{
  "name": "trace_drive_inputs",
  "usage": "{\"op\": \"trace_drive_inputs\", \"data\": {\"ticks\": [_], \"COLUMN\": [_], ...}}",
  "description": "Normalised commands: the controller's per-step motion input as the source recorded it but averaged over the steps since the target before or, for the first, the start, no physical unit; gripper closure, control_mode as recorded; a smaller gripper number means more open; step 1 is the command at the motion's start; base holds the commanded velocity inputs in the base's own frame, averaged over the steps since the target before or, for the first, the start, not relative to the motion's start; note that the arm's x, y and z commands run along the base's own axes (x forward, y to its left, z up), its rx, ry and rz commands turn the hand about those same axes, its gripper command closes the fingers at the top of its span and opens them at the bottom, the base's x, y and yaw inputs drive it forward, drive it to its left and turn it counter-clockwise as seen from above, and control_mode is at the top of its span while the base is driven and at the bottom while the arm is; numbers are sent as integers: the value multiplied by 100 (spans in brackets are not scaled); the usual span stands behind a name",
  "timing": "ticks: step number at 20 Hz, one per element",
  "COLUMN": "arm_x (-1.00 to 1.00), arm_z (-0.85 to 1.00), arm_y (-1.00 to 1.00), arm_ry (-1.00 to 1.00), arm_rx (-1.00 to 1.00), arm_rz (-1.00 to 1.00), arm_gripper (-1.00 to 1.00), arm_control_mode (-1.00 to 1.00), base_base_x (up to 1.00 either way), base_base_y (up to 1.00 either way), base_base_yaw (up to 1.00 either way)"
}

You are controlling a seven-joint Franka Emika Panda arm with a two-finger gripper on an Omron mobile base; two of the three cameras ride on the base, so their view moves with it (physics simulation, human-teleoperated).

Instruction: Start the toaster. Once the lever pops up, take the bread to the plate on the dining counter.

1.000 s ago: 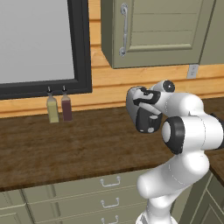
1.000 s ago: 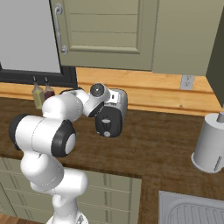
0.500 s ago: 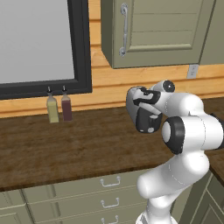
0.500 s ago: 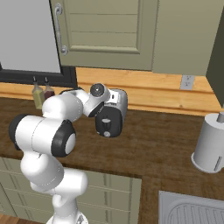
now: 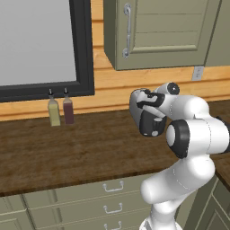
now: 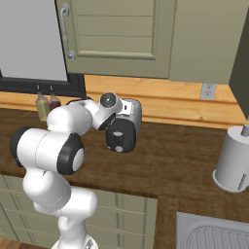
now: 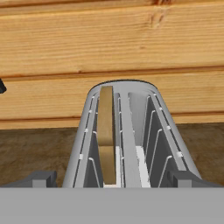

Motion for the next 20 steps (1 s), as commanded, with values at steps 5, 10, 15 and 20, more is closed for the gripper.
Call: {"op": "trace_drive_inputs", "data": {"ticks": [5, 10, 15, 20], "arm_x": [0, 0, 0, 0], "arm_z": [0, 0, 0, 0], "arm_y": [0, 0, 0, 0], "arm_ry": [0, 0, 0, 0], "arm_rx": [0, 0, 0, 0], "arm_rz": [0, 0, 0, 0], "arm_gripper": [-100, -100, -100, -100], "arm_control_mode": [-100, -100, -100, -100], "base_base_x": [0, 0, 0, 0], "base_base_y": [0, 0, 0, 0], "base_base_yaw": [0, 0, 0, 0]}}
